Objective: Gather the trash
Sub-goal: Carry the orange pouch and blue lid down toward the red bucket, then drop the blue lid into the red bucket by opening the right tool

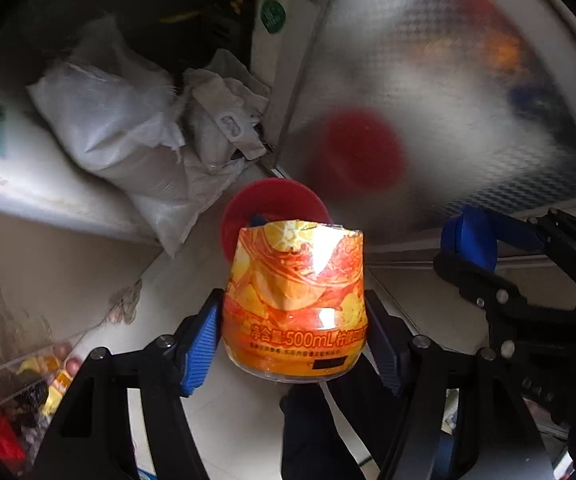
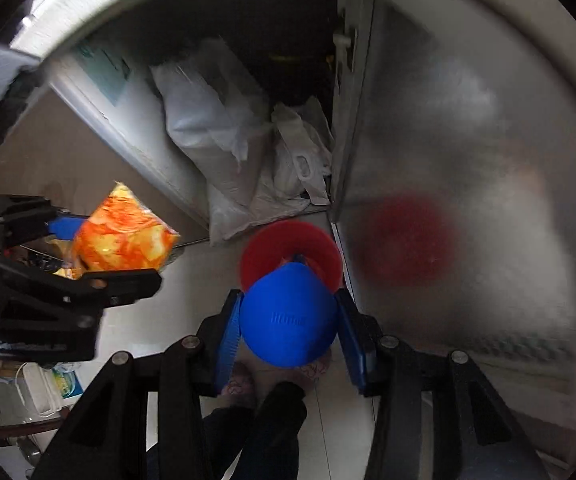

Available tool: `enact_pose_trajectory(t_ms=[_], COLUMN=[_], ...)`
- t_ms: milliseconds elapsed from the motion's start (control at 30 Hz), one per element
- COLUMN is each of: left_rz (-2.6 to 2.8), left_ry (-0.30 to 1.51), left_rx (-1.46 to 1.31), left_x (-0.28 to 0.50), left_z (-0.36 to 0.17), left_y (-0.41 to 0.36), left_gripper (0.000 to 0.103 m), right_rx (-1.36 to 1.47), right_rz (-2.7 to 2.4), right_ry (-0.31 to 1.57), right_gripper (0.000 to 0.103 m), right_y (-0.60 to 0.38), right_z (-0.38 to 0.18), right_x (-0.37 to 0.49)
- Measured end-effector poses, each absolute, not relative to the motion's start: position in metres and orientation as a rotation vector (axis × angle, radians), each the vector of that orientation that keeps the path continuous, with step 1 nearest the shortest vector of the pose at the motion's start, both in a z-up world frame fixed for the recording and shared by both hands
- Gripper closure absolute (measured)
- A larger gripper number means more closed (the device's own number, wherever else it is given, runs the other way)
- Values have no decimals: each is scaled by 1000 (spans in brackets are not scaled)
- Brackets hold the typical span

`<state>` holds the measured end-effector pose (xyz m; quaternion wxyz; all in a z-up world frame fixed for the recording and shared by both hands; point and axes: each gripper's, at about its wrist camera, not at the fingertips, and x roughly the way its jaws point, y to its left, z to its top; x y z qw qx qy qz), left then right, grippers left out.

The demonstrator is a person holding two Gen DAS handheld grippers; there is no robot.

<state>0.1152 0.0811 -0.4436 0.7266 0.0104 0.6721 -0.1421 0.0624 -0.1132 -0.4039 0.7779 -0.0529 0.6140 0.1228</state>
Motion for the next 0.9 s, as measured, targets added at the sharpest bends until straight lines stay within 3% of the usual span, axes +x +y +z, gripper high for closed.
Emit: enact_pose_trajectory(t_ms=[400,667,900], left_rz=[-377,-318,-298], left_ry=[1486,1496,1447], left_rx=[96,34,112], left_x=[146,154,139], left_z=[-493,-501,-489], left_y=[62,76,84], left_gripper=[37,21,15], right_rx=[-84,-60,-60], right_rz=[210,196,215], right_ry=[1367,1389,1382], right_gripper=[60,60,60], right_y=[-132,-139,-131], right_z=[-449,-455,-456], right_x=[75,79,80])
